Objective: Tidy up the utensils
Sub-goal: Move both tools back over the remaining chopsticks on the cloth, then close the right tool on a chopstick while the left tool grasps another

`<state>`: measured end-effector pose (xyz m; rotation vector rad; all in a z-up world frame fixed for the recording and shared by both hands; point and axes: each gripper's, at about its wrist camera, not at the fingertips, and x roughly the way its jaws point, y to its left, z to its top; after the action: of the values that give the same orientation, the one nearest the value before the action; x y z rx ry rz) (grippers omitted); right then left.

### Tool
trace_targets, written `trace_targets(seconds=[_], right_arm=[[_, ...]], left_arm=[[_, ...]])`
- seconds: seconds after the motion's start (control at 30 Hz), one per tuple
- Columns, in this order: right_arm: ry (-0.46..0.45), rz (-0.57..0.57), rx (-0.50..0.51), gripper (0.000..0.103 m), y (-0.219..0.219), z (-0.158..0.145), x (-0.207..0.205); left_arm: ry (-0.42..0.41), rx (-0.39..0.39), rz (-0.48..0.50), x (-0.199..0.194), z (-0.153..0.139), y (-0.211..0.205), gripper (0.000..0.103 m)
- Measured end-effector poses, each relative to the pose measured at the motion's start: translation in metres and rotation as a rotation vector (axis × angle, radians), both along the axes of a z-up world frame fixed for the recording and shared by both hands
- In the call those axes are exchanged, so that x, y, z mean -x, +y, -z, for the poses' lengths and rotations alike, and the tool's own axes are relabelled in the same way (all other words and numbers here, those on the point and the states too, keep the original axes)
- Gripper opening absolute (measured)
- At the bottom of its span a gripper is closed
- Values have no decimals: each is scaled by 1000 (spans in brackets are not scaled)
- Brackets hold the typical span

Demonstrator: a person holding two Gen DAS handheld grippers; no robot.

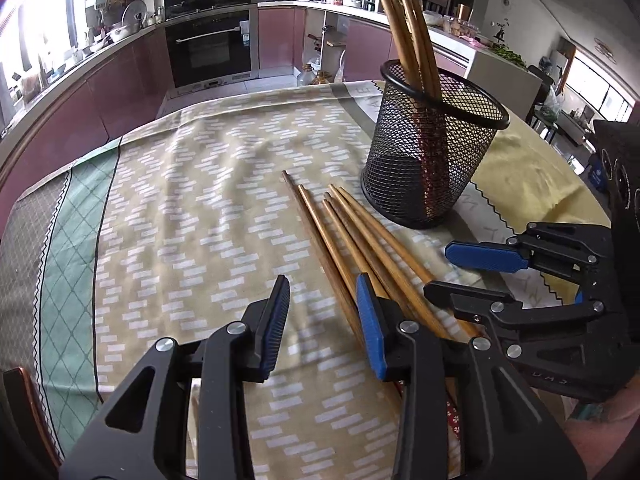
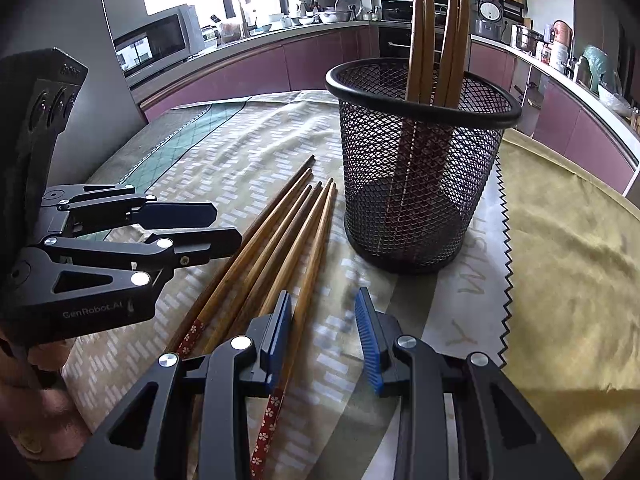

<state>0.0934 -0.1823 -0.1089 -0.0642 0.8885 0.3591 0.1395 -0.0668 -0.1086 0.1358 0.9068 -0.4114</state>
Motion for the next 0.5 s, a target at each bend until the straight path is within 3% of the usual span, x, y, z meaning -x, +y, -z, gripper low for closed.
trace_targets(seconds=[0.4,0.5], right_arm=[[-3,-3,11,30,1,-1,-4],[-8,-3,23,26,4,0,-7]], left_arm=[[36,-14,-10,-10,7,3,32],[38,-23,-14,-18,10,-1,30]])
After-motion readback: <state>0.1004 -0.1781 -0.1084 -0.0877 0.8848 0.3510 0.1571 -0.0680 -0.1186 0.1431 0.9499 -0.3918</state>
